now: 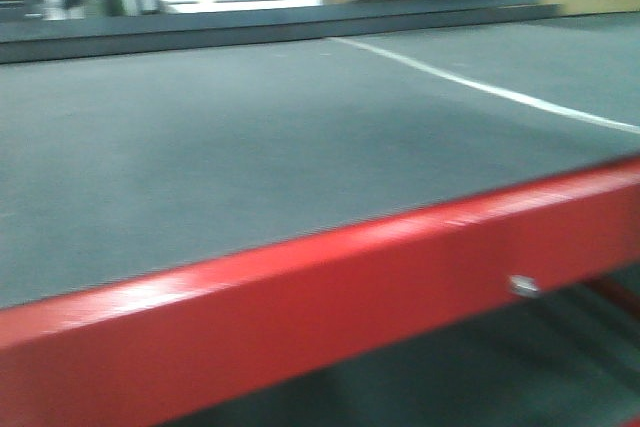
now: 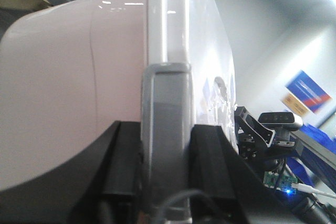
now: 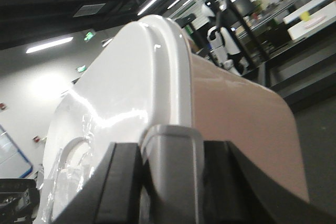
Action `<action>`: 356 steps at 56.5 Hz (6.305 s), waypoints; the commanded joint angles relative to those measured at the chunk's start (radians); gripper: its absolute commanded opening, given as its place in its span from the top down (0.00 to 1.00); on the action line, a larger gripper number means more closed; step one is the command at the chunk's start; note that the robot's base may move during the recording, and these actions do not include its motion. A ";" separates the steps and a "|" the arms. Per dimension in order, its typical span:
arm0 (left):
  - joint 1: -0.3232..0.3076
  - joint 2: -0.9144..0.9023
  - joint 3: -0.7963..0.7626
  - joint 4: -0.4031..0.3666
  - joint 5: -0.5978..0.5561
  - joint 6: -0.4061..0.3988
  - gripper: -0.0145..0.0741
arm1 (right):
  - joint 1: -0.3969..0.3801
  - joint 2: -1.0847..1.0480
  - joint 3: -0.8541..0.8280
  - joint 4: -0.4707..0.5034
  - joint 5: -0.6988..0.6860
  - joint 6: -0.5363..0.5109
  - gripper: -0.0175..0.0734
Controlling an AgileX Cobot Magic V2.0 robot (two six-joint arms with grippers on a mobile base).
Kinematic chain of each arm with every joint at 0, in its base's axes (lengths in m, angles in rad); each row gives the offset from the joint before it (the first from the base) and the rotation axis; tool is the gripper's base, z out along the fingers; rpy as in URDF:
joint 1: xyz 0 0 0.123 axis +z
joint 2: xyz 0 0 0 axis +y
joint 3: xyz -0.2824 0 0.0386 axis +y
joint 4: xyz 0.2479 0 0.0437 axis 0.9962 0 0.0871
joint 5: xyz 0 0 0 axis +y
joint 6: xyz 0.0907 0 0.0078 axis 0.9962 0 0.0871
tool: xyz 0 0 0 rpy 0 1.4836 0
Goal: Grab white bin and place on right shelf
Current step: 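Hold the bin with both grippers while driving toward the shelving, then turn and approach the steel rack of blue crates holding the bin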
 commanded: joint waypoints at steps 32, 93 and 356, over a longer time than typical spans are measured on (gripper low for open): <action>-0.035 -0.047 -0.036 -0.055 0.232 0.027 0.98 | 0.022 -0.041 -0.035 0.127 0.037 -0.021 0.73; -0.035 -0.047 -0.036 -0.055 0.232 0.027 0.98 | 0.022 -0.041 -0.035 0.127 0.037 -0.021 0.73; -0.035 -0.047 -0.036 -0.055 0.232 0.027 0.98 | 0.022 -0.041 -0.035 0.127 0.034 -0.021 0.73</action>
